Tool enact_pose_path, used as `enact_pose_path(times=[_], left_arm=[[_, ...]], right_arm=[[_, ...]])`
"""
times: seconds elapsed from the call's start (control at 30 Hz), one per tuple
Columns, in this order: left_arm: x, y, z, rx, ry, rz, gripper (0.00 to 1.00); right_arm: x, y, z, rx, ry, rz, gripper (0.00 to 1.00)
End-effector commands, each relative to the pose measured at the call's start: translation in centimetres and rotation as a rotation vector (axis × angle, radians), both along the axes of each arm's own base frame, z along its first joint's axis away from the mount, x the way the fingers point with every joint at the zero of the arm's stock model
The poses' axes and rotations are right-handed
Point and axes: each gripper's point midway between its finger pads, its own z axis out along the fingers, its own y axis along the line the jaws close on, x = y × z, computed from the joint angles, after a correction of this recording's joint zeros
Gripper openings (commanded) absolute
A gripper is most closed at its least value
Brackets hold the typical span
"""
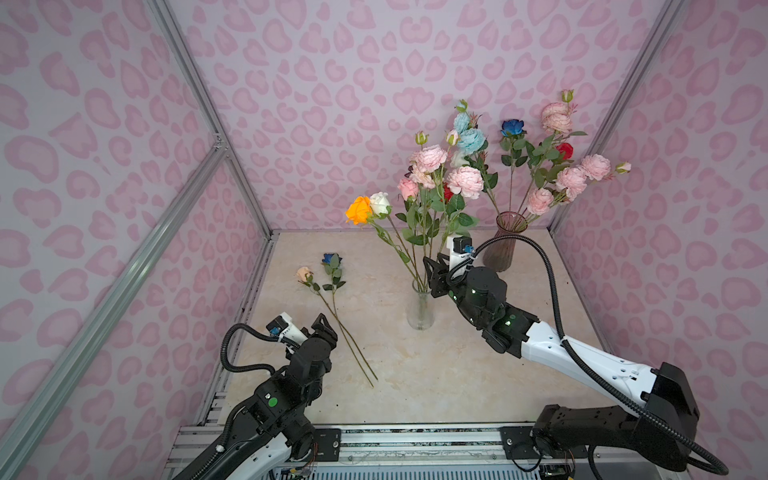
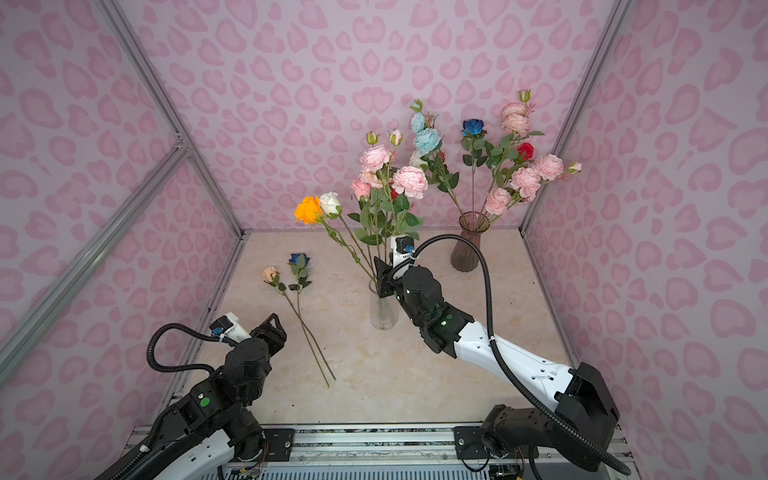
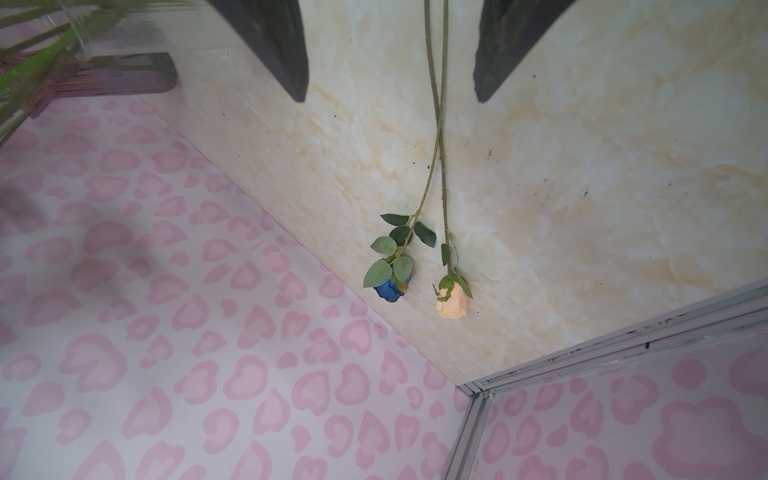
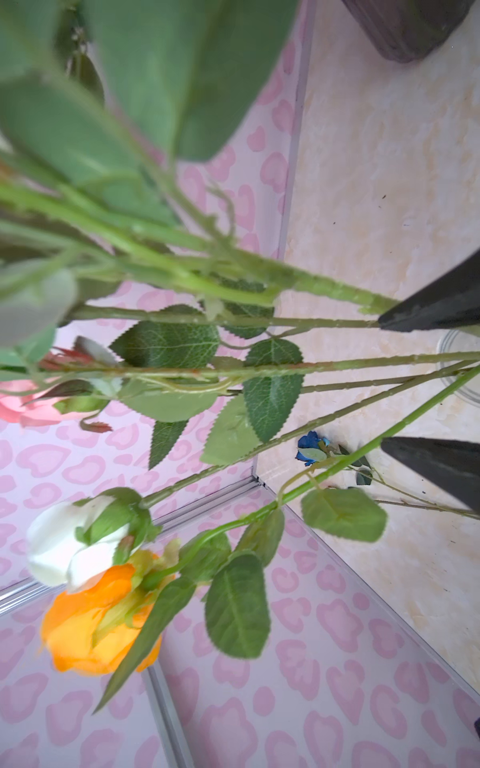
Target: Arrange the flowers into the vase
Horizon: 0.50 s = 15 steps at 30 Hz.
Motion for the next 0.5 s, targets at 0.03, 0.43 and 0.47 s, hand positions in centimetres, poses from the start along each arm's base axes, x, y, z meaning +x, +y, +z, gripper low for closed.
enact_pose_path(times=[0.03, 0.43, 0.47], left_arm=[[0.0, 0.2, 0.0, -0.004, -0.004, 0.017, 0.64], [-0.6, 1.1, 0.2, -0.005, -0.028, 0.035, 0.64], [-0.7, 1.2, 0.2, -0.008, -0.032, 0.035, 0.64]], right_arm=[[0.6, -0.2, 0.5, -0.038, -0.016, 0.002, 0.43], [0.7, 1.2, 1.4, -0.005, 0.003, 0.089, 0.38], [0.4, 1.3, 1.6, -0.006, 0.001, 0.095, 0.38]])
